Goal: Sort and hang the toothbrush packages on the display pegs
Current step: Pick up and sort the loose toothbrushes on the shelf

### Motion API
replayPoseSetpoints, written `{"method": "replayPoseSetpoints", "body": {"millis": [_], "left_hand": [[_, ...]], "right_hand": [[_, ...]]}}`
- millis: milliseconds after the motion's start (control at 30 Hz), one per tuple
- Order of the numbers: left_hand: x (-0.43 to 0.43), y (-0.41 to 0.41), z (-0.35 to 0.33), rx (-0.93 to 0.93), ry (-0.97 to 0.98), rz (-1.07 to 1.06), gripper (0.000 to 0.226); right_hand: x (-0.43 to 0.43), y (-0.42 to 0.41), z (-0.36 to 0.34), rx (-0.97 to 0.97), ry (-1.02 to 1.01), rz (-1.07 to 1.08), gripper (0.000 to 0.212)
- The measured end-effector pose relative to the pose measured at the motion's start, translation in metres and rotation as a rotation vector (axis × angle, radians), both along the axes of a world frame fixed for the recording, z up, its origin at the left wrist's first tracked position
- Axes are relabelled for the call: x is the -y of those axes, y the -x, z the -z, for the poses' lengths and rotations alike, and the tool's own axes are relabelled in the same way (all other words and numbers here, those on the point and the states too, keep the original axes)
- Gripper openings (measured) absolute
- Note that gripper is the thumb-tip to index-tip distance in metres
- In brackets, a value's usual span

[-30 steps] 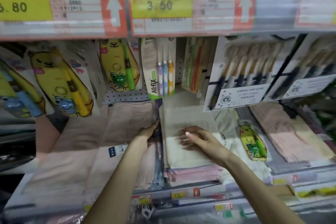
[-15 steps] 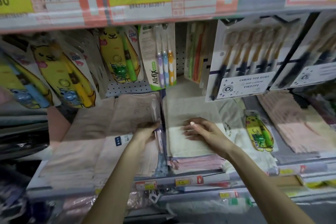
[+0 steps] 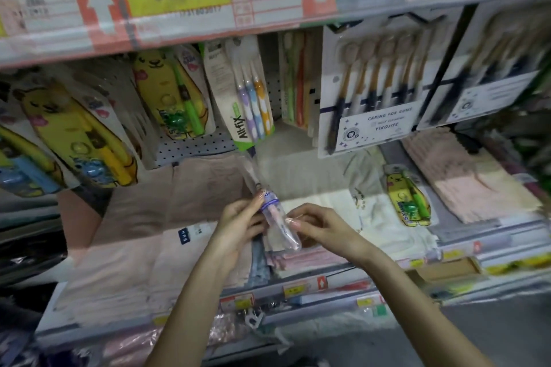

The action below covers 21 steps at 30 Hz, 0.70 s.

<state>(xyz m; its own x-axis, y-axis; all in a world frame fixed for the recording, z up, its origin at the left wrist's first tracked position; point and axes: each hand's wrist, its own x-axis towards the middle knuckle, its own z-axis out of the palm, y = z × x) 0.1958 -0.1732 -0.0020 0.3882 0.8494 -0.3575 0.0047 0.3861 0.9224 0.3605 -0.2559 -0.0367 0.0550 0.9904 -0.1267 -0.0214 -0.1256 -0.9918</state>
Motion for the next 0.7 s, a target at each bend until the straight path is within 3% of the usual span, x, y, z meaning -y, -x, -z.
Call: {"method": "replayPoseSetpoints", "body": {"millis": [367,700], "left_hand": [[0.049,-0.028,0.013,-0.036,0.039,0.194,0.018],[0.082,-0.085,0.008,-0.13,-0.079,0.183,0.016]], "right_hand": [[0.063,-0.012,0.002,-0.03,0.157,0.026,0.01],[0.09,-0.08,0.006,0.016,0.142,-0.074,0.026]]}}
